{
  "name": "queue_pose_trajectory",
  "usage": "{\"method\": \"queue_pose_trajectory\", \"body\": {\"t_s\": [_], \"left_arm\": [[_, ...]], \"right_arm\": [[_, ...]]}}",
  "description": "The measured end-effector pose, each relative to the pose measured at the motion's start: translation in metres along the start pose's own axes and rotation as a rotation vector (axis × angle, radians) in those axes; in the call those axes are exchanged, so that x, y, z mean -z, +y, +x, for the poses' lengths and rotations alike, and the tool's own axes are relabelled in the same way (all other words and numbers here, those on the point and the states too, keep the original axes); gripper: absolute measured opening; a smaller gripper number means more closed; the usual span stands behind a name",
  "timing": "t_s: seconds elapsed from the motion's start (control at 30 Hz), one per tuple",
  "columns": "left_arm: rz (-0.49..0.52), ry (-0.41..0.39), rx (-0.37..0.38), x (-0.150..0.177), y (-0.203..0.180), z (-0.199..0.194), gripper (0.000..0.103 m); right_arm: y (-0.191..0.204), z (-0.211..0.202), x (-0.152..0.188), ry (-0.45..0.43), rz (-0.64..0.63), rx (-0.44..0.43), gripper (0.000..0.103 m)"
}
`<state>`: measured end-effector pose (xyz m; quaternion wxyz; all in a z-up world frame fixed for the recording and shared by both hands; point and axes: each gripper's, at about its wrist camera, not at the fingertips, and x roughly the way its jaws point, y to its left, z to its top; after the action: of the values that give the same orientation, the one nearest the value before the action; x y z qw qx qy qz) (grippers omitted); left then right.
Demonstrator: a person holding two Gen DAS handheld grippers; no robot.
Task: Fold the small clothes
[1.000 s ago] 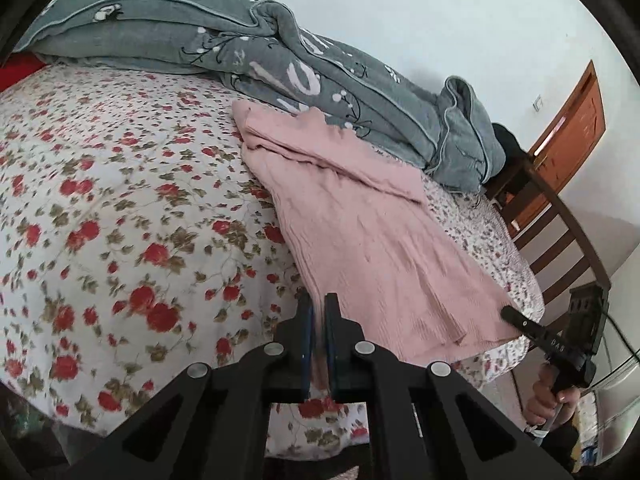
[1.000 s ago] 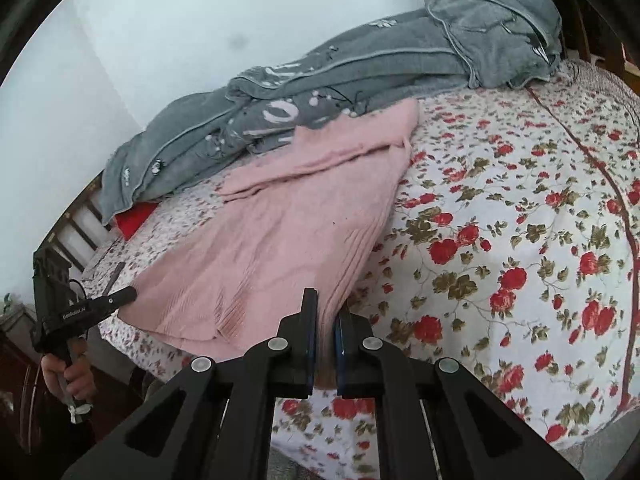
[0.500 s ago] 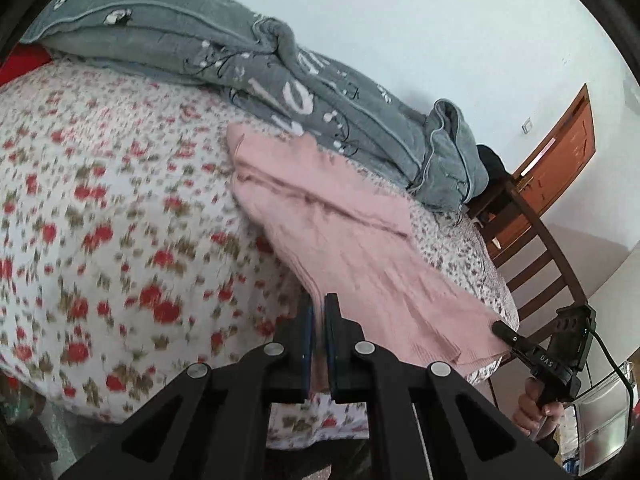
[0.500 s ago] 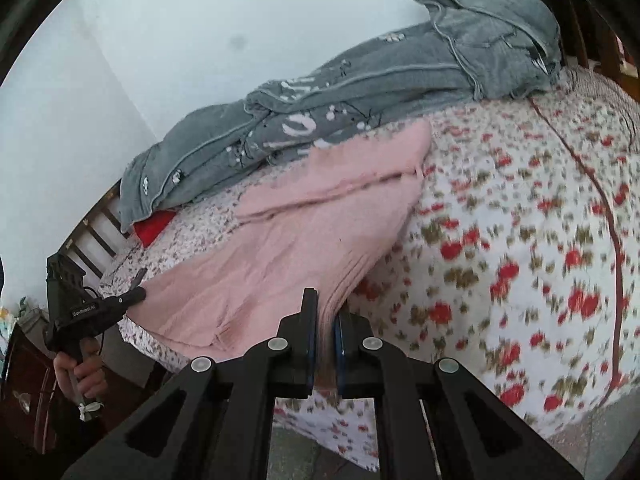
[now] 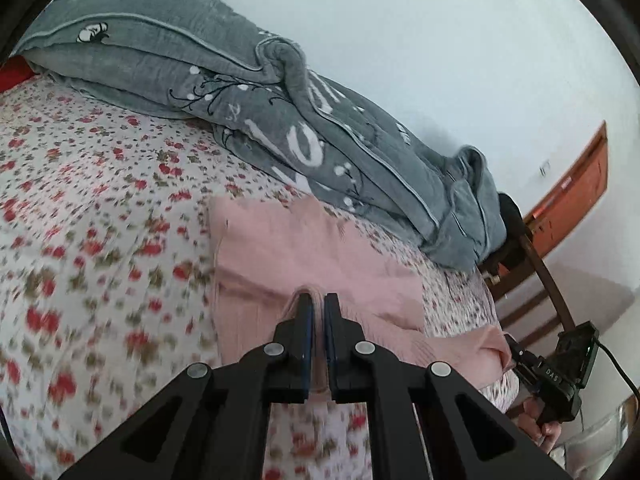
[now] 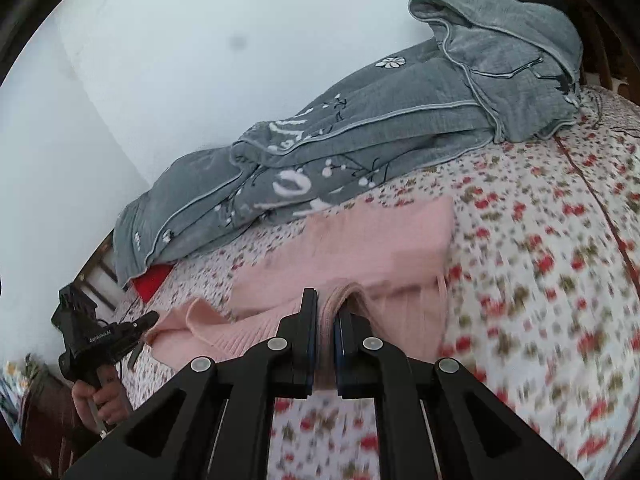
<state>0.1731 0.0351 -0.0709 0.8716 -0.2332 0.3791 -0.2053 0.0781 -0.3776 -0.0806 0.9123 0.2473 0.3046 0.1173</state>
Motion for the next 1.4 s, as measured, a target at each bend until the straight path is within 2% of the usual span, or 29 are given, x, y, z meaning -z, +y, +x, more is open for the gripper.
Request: {"method": "queue_pose_trajectory", "body": {"t_s": [0.23, 0.6, 0.67, 0.73, 0.77, 0.83, 0.93, 1.0, 1.03, 1.1, 1.27, 1.3, 1.33, 1.4], "left_arm": [[-0.011, 0.023, -0.029, -0.044, 0.008, 0.072, 0.007], [-0.077, 0.074, -0.029, -0.088, 0.037, 0.156, 0.007], [-0.087, 0.087, -0.032, -0.092, 0.043, 0.171, 0.008], [-0.085, 0.118, -0.053, -0.096, 0.048, 0.185, 0.008], [-0.073, 0.136, -0.082, -0.097, 0.048, 0.192, 0.011], [-0.061, 0.145, -0.139, -0.099, 0.049, 0.198, 0.019], [-0.049, 0.122, -0.136, -0.101, 0.051, 0.192, 0.040], [-0.038, 0.096, -0.135, -0.101, 0.051, 0.184, 0.081], [-0.036, 0.063, -0.135, -0.101, 0.052, 0.178, 0.083], [-0.017, 0.033, -0.114, -0.101, 0.050, 0.174, 0.083], [0.050, 0.085, -0.132, -0.097, 0.039, 0.195, 0.081], [0.082, 0.096, -0.147, -0.095, 0.035, 0.201, 0.077], [0.108, 0.103, -0.153, -0.092, 0.032, 0.206, 0.073], [0.158, 0.129, -0.179, -0.090, 0.028, 0.217, 0.060]], "right_arm": [[-0.023, 0.074, -0.051, 0.032, 0.036, -0.009, 0.008], [-0.064, 0.164, -0.088, 0.081, 0.120, -0.027, 0.008], [-0.073, 0.183, -0.093, 0.103, 0.130, -0.013, 0.010], [-0.084, 0.202, -0.095, 0.140, 0.142, 0.013, 0.016], [-0.089, 0.209, -0.096, 0.150, 0.151, 0.023, 0.018], [-0.099, 0.218, -0.098, 0.159, 0.174, 0.054, 0.033], [-0.103, 0.210, -0.102, 0.134, 0.183, 0.054, 0.044], [-0.099, 0.200, -0.105, 0.104, 0.145, 0.068, 0.046], [-0.095, 0.195, -0.105, 0.094, 0.106, 0.092, 0.046], [-0.089, 0.194, -0.106, 0.095, 0.056, 0.115, 0.046], [-0.080, 0.217, -0.099, 0.153, -0.052, 0.192, 0.046], [-0.082, 0.223, -0.097, 0.171, -0.057, 0.206, 0.044], [-0.083, 0.227, -0.096, 0.185, -0.062, 0.217, 0.038], [-0.084, 0.234, -0.094, 0.208, -0.078, 0.222, 0.034]]}}
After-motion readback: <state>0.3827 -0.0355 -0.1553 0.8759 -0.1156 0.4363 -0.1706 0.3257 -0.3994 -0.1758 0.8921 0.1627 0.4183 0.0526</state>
